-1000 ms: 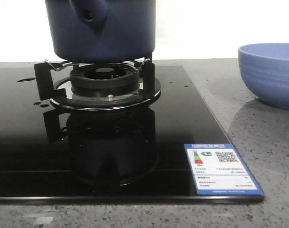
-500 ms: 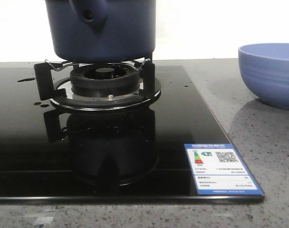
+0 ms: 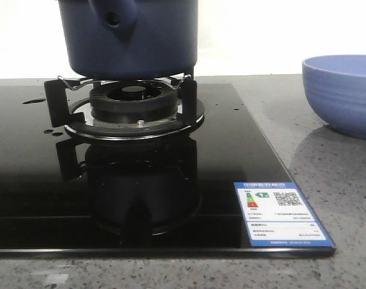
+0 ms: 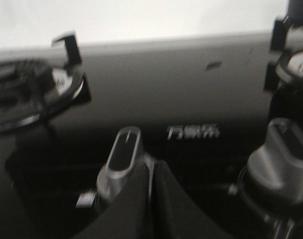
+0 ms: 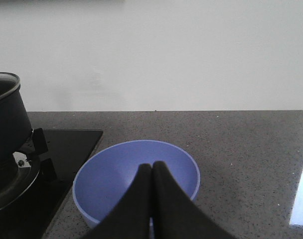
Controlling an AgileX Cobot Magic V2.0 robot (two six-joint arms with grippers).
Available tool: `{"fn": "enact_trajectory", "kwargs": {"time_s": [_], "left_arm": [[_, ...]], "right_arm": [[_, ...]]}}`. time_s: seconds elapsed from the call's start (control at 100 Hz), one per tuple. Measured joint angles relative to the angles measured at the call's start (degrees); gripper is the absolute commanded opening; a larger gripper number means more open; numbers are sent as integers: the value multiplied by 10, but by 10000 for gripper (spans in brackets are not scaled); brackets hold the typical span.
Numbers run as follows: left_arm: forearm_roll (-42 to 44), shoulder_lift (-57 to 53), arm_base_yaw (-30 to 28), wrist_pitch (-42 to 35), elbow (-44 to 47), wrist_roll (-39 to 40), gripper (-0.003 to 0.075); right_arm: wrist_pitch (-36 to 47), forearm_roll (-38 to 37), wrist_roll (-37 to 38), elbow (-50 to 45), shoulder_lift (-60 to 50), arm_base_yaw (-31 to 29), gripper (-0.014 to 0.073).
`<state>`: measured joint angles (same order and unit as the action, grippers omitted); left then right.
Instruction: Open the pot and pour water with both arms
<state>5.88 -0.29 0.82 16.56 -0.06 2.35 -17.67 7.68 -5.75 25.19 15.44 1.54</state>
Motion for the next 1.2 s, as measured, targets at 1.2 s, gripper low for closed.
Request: {"fn": "enact_trajectory", "kwargs": {"time_s": [1.2], "left_arm": [[-3,0,-8,29,0,0,-20]], "right_arm": [[25,-11,1,-77,-20,0,-64]]}}
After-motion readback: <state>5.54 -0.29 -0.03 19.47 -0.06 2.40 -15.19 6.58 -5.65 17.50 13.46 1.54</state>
